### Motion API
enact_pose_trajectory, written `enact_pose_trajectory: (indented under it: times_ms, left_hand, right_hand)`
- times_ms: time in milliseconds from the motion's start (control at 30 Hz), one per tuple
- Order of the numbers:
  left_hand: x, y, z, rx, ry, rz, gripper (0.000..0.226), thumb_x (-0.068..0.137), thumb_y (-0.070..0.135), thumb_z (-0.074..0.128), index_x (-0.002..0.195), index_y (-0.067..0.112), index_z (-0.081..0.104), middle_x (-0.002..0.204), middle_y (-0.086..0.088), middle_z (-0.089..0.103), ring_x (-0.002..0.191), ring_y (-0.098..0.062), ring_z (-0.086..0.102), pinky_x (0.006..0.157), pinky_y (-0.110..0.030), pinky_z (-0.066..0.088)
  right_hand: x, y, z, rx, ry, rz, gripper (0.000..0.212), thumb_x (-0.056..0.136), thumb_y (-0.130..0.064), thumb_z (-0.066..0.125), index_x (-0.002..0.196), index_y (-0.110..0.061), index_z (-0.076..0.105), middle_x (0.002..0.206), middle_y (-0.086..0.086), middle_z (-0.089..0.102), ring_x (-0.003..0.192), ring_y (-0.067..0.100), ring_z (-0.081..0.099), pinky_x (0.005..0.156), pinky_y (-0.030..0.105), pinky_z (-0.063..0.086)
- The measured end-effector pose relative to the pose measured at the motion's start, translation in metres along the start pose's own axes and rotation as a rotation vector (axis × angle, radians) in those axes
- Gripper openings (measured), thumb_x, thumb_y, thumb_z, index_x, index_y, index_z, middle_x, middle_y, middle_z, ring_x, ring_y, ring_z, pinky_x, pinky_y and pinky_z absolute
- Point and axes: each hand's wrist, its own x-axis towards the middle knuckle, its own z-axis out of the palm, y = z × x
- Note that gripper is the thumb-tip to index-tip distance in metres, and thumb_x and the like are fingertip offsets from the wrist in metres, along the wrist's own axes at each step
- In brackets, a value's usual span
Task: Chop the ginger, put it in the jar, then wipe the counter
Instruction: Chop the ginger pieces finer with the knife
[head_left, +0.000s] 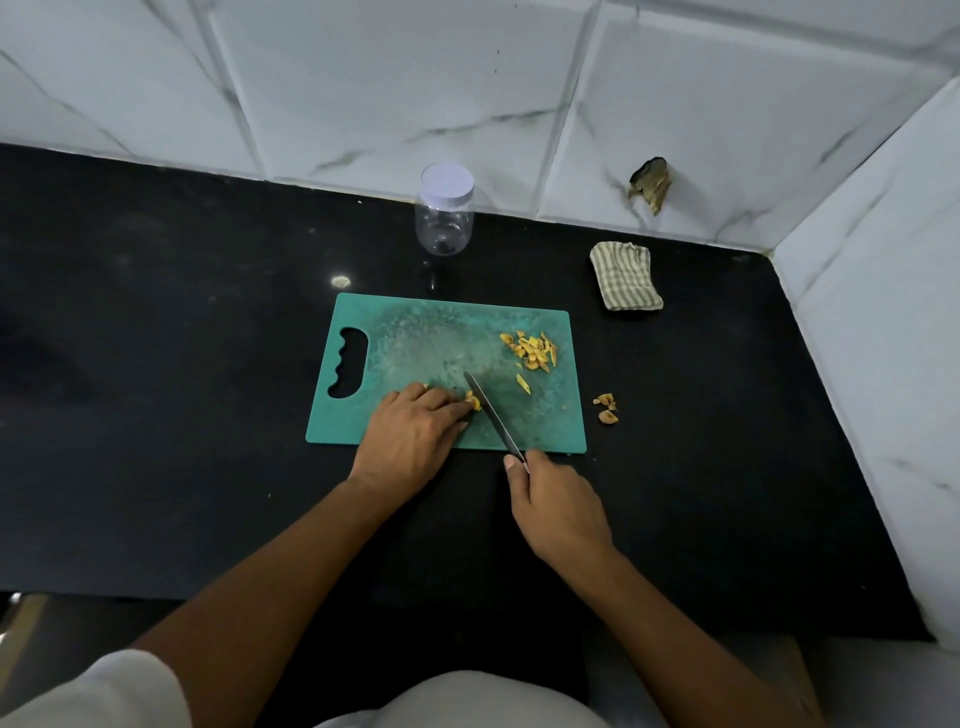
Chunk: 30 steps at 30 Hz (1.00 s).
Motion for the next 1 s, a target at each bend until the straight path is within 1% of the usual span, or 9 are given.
enact_pose_trajectory:
  times_ms: [167,333,533,633,733,867,933,1000]
  left_hand:
    - [0.0007,0.0010,-0.0021,0.004,-0.032,-0.017,0.034,0.100,0.040,0.054,0.126,0.027,0.072,0.117,0.008,0.069,0.097,-0.019,0.058,0.075,-0.039,0.050]
    - [0.0015,0.0014,-0.0040,0.002,-0.047,-0.026,0.036,0.100,0.042,0.051,0.125,0.027,0.072,0.118,0.008,0.070,0.099,-0.019,0.059,0.077,-0.039,0.050]
    - [0.0014,0.0005,-0.0035,-0.001,-0.026,-0.013,0.044,0.099,0.046,0.042,0.122,0.025,0.074,0.114,0.007,0.070,0.096,-0.020,0.059,0.074,-0.038,0.049]
    - [0.0022,0.0005,-0.0033,-0.010,-0.018,-0.012,0.043,0.099,0.045,0.043,0.120,0.025,0.074,0.113,0.007,0.070,0.095,-0.019,0.059,0.074,-0.038,0.049]
    - [0.0030,-0.0002,-0.0033,-0.013,-0.018,-0.013,0.043,0.099,0.046,0.043,0.119,0.026,0.075,0.113,0.008,0.070,0.095,-0.019,0.060,0.074,-0.038,0.049]
    - [0.0041,-0.0006,-0.0039,-0.013,-0.014,-0.001,0.041,0.099,0.044,0.044,0.117,0.025,0.075,0.112,0.007,0.070,0.094,-0.019,0.061,0.073,-0.038,0.049]
    - [0.0054,-0.0005,-0.0041,-0.010,0.003,0.008,0.038,0.099,0.042,0.046,0.114,0.024,0.076,0.109,0.007,0.071,0.091,-0.020,0.062,0.070,-0.038,0.050]
    - [0.0077,-0.0007,-0.0031,-0.008,0.020,0.018,0.037,0.099,0.040,0.047,0.109,0.024,0.078,0.105,0.007,0.072,0.088,-0.021,0.064,0.067,-0.038,0.050]
  right_hand:
    - [-0.0001,0.0001,0.0017,-0.011,0.011,-0.006,0.041,0.109,-0.053,0.024,0.097,-0.024,0.051,0.076,-0.005,0.060,0.070,0.015,0.062,0.070,0.043,0.055]
    - [-0.0002,-0.0003,0.0016,-0.051,-0.004,-0.012,0.037,0.110,-0.050,0.025,0.097,-0.024,0.048,0.076,-0.006,0.057,0.070,0.014,0.059,0.065,0.036,0.045]
    - [-0.0003,-0.0009,0.0033,-0.061,0.004,-0.007,0.038,0.110,-0.050,0.023,0.098,-0.024,0.048,0.076,-0.006,0.057,0.067,0.012,0.058,0.062,0.036,0.045]
    - [0.0009,-0.0006,0.0039,-0.057,0.001,-0.002,0.039,0.110,-0.050,0.023,0.100,-0.024,0.050,0.076,-0.006,0.058,0.067,0.012,0.059,0.065,0.037,0.051]
    - [0.0015,-0.0004,0.0047,-0.056,-0.005,0.001,0.039,0.110,-0.051,0.023,0.100,-0.024,0.051,0.076,-0.006,0.058,0.067,0.011,0.060,0.066,0.038,0.053]
    - [0.0019,-0.0012,0.0044,-0.073,-0.001,-0.002,0.039,0.110,-0.049,0.023,0.103,-0.023,0.051,0.077,-0.006,0.059,0.069,0.014,0.061,0.066,0.039,0.052]
    - [0.0017,-0.0019,0.0049,-0.080,-0.001,0.000,0.039,0.110,-0.049,0.023,0.105,-0.022,0.051,0.078,-0.006,0.059,0.071,0.015,0.062,0.065,0.038,0.050]
    - [0.0021,-0.0027,0.0059,-0.081,-0.006,0.006,0.039,0.110,-0.048,0.023,0.107,-0.022,0.052,0.079,-0.005,0.060,0.072,0.015,0.062,0.066,0.038,0.051]
